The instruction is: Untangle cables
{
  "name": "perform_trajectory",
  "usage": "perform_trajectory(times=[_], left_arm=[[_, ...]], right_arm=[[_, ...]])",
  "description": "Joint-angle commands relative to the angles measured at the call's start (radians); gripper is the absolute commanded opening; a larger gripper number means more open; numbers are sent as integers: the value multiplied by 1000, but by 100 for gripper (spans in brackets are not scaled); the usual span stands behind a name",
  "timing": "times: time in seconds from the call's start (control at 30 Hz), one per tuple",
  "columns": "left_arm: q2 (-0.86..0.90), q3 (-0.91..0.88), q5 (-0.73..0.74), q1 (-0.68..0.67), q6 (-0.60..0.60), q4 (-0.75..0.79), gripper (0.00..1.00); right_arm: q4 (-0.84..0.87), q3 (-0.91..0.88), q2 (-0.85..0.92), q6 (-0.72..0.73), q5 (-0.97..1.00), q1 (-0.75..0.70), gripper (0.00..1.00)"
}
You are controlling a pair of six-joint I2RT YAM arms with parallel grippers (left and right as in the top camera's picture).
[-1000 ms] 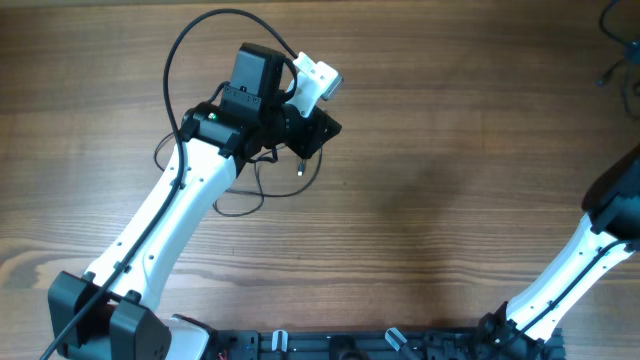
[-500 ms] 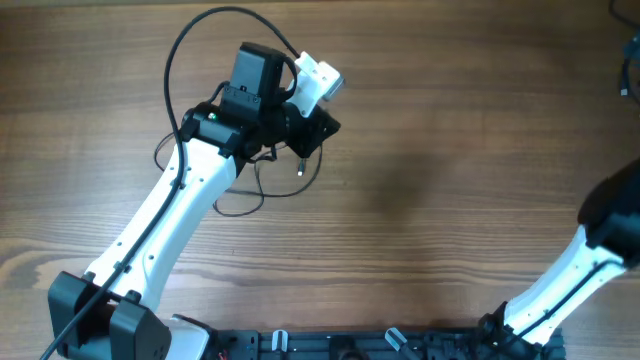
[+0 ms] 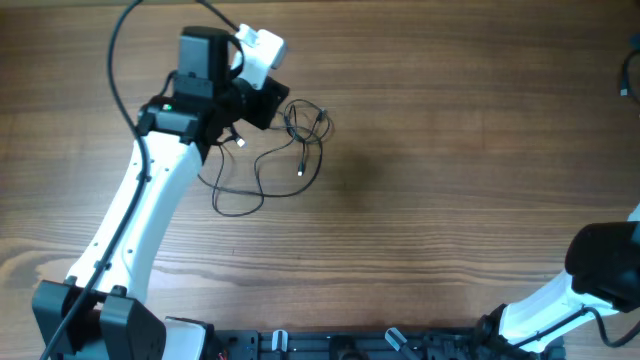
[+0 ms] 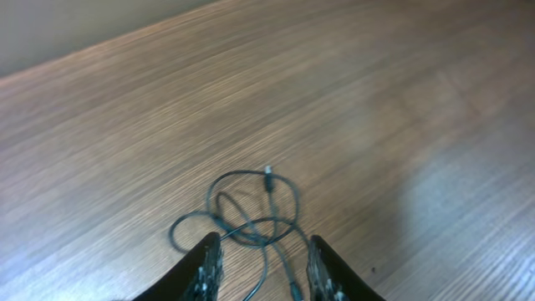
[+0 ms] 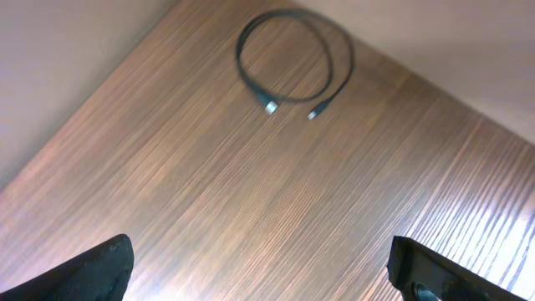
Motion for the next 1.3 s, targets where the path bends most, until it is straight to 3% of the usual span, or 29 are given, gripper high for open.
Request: perform_trajectory(times=[0.0, 0.7, 0.97, 1.07, 1.2, 1.23, 1.27], left_arm=[[-37, 7, -5, 52, -71, -15, 38], [-138, 7, -55, 290, -155, -125, 47], [-143, 7, -56, 359, -224, -154, 46], [-144, 7, 34, 358, -216, -154, 46], [-144, 7, 33, 358, -216, -154, 46], [-144, 7, 33, 358, -216, -154, 46], [-144, 7, 33, 358, -216, -154, 46]], right_arm=[[-37, 16, -24, -10, -32, 77, 100], [-166, 15, -24, -90, -84, 792, 100], [-151, 15, -24, -123, -102, 907, 100], [-139, 15, -24, -275, -298, 909, 100], [-103, 15, -24, -384, -462, 909, 100], [-89, 14, -23, -377, -473, 909, 93], [-81, 12, -23, -376, -473, 909, 77]])
